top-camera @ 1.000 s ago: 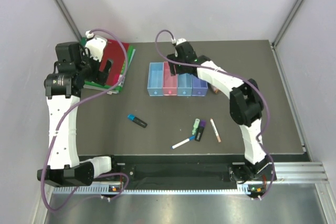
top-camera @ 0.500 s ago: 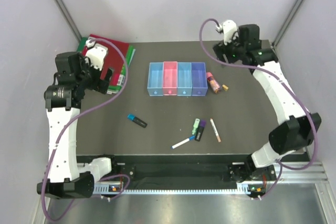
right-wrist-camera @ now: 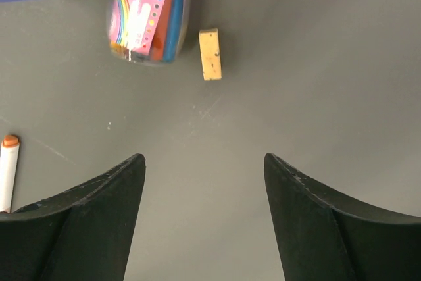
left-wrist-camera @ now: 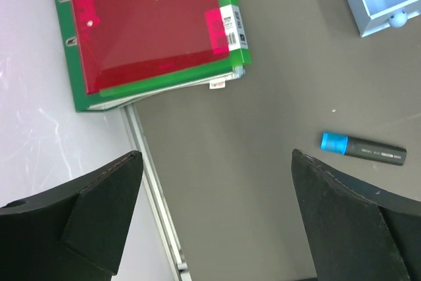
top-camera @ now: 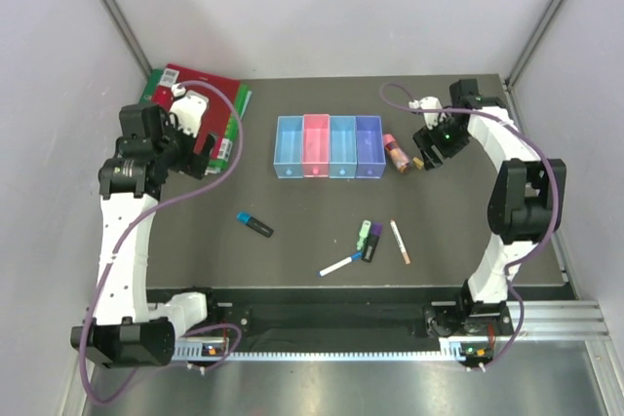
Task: Sort the stationery into containers
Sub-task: Pick up the stationery from the center of the board.
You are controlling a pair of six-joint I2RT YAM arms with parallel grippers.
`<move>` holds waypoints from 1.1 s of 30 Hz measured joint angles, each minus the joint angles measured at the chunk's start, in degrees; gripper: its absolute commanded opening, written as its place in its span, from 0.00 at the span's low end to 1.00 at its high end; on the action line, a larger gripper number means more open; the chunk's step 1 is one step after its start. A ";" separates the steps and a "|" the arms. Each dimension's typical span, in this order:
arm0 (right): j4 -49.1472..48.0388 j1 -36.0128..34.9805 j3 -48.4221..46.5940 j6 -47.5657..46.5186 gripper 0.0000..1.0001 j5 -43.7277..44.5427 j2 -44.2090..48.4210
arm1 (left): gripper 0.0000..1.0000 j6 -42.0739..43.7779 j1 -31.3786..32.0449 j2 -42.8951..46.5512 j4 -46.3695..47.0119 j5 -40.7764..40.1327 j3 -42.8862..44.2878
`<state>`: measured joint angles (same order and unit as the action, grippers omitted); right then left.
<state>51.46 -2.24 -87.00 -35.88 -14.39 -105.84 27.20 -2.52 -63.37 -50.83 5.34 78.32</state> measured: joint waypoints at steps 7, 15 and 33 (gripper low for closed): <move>-1.64 0.00 -0.90 -0.20 0.66 -0.31 -5.05 | 0.99 2.91 1.31 -0.04 3.78 2.97 -7.17; -2.58 0.00 -2.78 0.02 0.63 0.22 -9.49 | 0.99 6.03 4.00 -0.63 4.17 4.37 -9.94; -4.63 -2.08 -7.93 1.53 0.61 1.95 -13.94 | 0.99 8.66 14.97 -0.81 1.86 3.76 -10.32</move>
<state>46.83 -4.32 -94.94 -34.35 -12.45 -119.79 35.86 12.45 -64.18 -48.97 9.10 68.01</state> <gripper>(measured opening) 0.632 0.990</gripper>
